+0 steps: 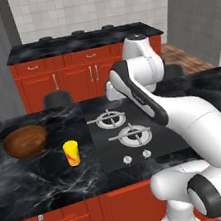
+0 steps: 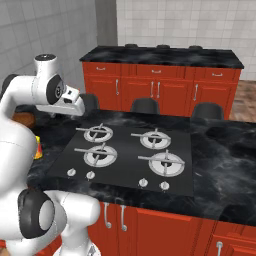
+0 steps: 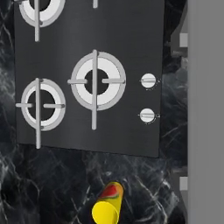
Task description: Pick the cup and bowl from the counter and place them on the counter next to the sink.
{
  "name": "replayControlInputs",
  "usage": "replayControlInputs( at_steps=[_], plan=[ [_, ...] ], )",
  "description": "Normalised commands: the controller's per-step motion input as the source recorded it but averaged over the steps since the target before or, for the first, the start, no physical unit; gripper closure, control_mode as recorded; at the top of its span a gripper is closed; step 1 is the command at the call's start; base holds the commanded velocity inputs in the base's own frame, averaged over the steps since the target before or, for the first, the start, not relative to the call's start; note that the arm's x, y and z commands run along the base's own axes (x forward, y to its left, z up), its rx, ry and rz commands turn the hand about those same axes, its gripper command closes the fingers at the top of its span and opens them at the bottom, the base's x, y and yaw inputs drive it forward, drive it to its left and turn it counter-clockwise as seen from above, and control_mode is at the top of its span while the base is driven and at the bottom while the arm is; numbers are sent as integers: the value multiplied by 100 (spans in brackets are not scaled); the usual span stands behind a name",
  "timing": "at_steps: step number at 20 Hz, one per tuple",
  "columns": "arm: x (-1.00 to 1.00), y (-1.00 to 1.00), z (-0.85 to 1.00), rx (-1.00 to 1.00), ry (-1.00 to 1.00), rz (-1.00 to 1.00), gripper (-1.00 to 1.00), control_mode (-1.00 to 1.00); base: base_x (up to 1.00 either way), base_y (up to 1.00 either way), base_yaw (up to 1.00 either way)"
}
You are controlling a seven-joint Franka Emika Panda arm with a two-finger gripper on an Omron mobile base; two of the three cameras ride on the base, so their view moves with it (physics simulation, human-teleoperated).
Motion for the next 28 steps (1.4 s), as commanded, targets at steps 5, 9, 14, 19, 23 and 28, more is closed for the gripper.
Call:
replayControlInputs(
  at_steps=[5, 9, 14, 19, 23, 28],
  plan=[
    [0, 70, -2, 0, 9, 0, -100, -100, 0, 0, 0],
    [0, 58, 0, 0, 15, 3, -100, -100, 0, 0, 0],
    [0, 15, 0, 0, 16, 17, -100, -100, 0, 0, 0],
    [0, 11, -15, 0, 5, 13, -100, -100, 0, 0, 0],
    [0, 16, -46, 0, 0, 5, -100, -100, 0, 0, 0],
    [4, 27, -38, 0, 0, 2, -100, -100, 0, 0, 0]
  ],
)
